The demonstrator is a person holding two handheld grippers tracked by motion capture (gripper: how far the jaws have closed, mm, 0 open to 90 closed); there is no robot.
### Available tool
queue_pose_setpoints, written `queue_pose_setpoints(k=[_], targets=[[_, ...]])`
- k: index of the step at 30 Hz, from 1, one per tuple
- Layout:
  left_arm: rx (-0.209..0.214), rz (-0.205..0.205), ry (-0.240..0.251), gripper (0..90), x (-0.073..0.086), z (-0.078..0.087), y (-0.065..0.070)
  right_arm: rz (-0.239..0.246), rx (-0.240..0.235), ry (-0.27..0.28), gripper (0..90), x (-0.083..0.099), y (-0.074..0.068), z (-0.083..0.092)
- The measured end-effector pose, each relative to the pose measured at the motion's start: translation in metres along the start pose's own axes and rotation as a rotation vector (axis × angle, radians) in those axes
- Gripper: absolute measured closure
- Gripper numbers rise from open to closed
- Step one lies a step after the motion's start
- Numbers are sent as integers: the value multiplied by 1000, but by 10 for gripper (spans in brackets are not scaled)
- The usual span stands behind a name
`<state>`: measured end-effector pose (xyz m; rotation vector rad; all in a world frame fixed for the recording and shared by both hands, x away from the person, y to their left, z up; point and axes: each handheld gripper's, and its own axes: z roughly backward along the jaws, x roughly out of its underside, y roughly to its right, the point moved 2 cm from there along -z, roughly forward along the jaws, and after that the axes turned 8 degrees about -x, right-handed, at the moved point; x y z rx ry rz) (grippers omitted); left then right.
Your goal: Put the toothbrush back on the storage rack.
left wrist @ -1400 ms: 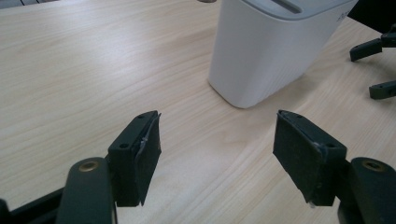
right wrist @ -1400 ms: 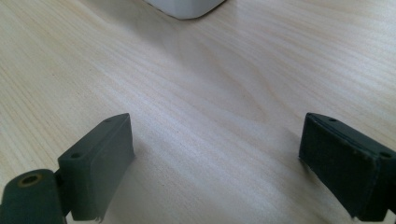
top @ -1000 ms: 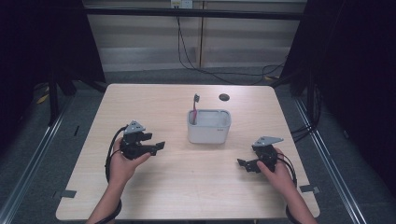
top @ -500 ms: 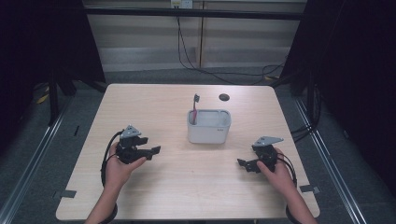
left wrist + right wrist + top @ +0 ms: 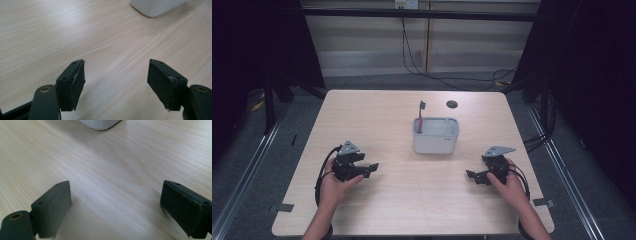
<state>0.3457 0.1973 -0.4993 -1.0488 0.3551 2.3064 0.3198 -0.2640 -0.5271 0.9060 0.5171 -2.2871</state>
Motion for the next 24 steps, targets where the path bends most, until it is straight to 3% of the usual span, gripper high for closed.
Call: queue_pose_setpoints(k=[4, 9, 12, 24], targets=[[-5, -24, -6, 301, 3, 0, -2, -1, 0, 0, 94, 0, 0, 0], [-8, -14, -10, 296, 9, 0, -4, 0, 0, 0, 94, 0, 0, 0], [-17, -35, -27, 293, 13, -1, -5, -2, 0, 0, 94, 0, 0, 0], [-41, -46, -39, 260, 19, -3, -8, -1, 0, 0, 94, 0, 0, 0]])
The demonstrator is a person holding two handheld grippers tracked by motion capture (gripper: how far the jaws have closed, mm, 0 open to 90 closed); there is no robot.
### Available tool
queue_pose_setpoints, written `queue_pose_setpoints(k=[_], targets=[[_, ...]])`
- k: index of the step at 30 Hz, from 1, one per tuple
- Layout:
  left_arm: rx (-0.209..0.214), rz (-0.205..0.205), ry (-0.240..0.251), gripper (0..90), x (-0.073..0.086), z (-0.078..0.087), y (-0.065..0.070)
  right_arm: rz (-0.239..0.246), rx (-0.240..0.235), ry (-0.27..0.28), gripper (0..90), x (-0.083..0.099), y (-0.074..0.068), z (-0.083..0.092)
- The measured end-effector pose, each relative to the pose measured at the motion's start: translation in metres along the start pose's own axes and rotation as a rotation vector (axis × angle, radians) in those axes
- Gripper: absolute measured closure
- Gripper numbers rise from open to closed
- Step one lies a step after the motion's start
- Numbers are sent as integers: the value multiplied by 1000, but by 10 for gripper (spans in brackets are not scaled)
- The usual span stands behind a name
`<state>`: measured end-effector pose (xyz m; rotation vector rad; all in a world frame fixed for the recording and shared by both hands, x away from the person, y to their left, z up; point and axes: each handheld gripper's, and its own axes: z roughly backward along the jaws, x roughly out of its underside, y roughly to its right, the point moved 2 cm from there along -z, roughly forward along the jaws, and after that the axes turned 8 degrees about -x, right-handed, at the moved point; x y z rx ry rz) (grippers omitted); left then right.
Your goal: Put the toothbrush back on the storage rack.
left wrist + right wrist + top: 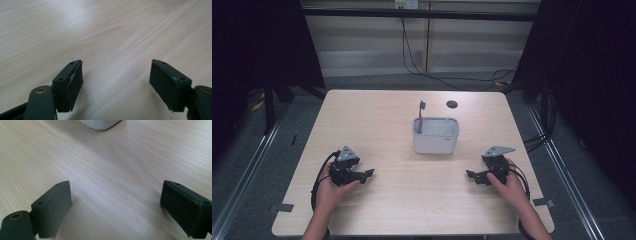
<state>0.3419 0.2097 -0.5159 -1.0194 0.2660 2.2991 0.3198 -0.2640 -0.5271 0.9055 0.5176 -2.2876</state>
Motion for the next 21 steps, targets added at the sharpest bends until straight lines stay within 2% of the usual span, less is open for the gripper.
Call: queue_pose_setpoints(k=[10, 12, 21], targets=[[-19, -13, -10, 209, 4, 0, -5, -1, 0, 0, 94, 0, 0, 0], [-27, -1, -11, 203, 6, 1, -6, -2, 0, 0, 94, 0, 0, 0], [-53, -8, -18, 163, 8, 4, -11, 0, -1, 0, 94, 0, 0, 0]])
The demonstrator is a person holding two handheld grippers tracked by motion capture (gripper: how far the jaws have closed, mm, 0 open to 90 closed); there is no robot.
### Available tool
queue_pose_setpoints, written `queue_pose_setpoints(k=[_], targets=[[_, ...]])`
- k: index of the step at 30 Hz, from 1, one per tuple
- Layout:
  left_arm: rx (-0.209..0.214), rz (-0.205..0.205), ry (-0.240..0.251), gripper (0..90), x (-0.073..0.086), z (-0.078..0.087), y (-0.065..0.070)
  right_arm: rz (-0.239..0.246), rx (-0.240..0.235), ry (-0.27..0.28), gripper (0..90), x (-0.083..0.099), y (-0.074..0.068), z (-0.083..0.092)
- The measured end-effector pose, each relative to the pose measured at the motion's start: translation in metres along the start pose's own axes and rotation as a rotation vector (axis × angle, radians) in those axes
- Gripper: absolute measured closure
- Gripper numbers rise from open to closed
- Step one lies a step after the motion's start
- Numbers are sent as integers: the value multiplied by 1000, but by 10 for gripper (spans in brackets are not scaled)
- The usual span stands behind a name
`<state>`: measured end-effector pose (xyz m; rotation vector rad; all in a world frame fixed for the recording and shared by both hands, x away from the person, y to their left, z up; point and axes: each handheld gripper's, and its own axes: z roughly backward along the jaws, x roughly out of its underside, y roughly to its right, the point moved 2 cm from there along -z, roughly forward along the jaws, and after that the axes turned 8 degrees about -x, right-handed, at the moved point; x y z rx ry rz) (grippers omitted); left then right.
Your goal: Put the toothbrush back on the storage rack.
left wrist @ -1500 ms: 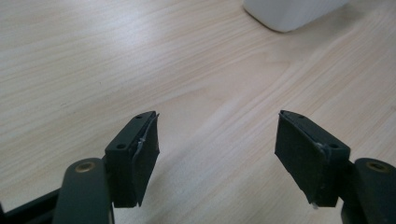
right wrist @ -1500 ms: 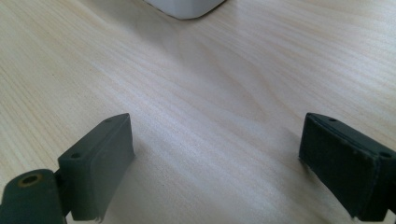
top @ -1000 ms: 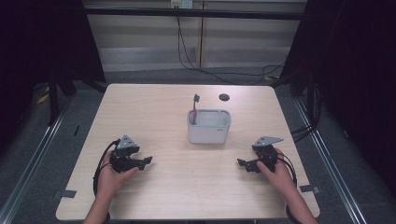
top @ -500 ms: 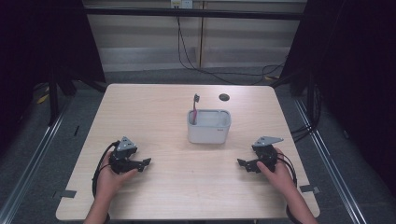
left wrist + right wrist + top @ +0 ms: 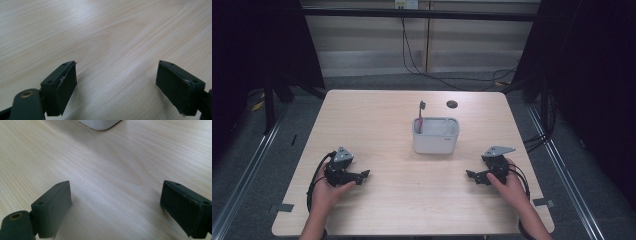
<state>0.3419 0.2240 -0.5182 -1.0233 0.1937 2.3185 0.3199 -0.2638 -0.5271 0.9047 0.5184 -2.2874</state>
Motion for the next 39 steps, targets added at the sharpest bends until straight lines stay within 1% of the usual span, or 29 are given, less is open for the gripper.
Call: queue_pose_setpoints(k=[1, 2, 3, 6, 7, 8, 9, 15, 16, 17, 39], targets=[[1, -7, -3, 158, 1, 0, -1, 0, 0, 0, 94, 0, 0, 0], [1, 5, -4, 157, 2, 0, -1, 0, 0, 0, 94, 0, 0, 0], [2, -2, -10, 154, 2, 1, -3, 0, 0, 0, 94, 0, 0, 0], [-4, 9, -16, 149, 5, 1, -6, 0, 0, 0, 94, 0, 0, 0], [2, 28, -13, 149, 6, 1, -6, 0, 0, 0, 94, 0, 0, 0], [-5, 25, -8, 149, 7, 1, -8, 0, 0, 0, 94, 0, 0, 0], [-3, 14, -14, 149, 7, 2, -9, 0, 0, 0, 94, 0, 0, 0], [3, 22, 8, 144, 9, 1, -9, 0, 0, 0, 94, 0, 0, 0], [2, 12, 8, 142, 9, 1, -9, 0, 0, 0, 94, 0, 0, 0], [4, 15, 12, 139, 10, 1, -9, 0, 0, 0, 94, 0, 0, 0], [16, 14, 10, 111, 10, 0, -9, 1, 1, 1, 94, 0, 0, 0]])
